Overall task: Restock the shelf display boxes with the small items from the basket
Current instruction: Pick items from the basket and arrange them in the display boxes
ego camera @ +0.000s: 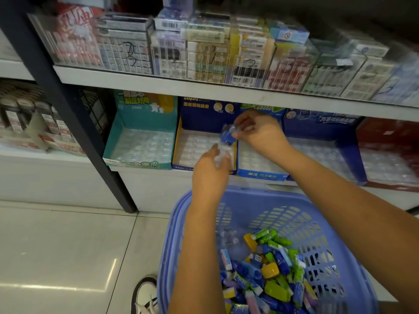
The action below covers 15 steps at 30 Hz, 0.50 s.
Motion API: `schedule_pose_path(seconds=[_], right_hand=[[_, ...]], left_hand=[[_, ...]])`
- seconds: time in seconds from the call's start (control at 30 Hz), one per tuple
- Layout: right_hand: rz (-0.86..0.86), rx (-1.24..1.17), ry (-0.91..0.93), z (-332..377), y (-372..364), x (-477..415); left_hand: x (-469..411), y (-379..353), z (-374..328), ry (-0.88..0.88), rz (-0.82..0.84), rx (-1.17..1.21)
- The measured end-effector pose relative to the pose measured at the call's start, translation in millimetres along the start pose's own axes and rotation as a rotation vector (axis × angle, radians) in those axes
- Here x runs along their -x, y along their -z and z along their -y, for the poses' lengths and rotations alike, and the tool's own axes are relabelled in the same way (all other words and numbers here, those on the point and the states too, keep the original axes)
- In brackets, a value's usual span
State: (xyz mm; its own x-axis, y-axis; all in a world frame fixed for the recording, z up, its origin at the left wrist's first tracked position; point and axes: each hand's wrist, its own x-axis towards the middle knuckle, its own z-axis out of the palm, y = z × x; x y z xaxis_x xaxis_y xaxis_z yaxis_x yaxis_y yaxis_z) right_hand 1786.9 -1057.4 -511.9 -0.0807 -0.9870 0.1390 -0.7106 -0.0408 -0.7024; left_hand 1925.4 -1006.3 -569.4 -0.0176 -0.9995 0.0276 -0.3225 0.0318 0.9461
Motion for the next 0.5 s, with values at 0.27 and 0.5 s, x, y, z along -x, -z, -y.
schedule_pose_path(seconds=[0.27,0.5], right_hand=[[0.151,0.455,0.118,-10,-23,-21],[0.163,0.512,0.173,-10,-31,-28]], left_hand=[[9,-17,17,-0.075,0.140,-0.377],[10,-16,29,-0.161,0.126,-0.415]])
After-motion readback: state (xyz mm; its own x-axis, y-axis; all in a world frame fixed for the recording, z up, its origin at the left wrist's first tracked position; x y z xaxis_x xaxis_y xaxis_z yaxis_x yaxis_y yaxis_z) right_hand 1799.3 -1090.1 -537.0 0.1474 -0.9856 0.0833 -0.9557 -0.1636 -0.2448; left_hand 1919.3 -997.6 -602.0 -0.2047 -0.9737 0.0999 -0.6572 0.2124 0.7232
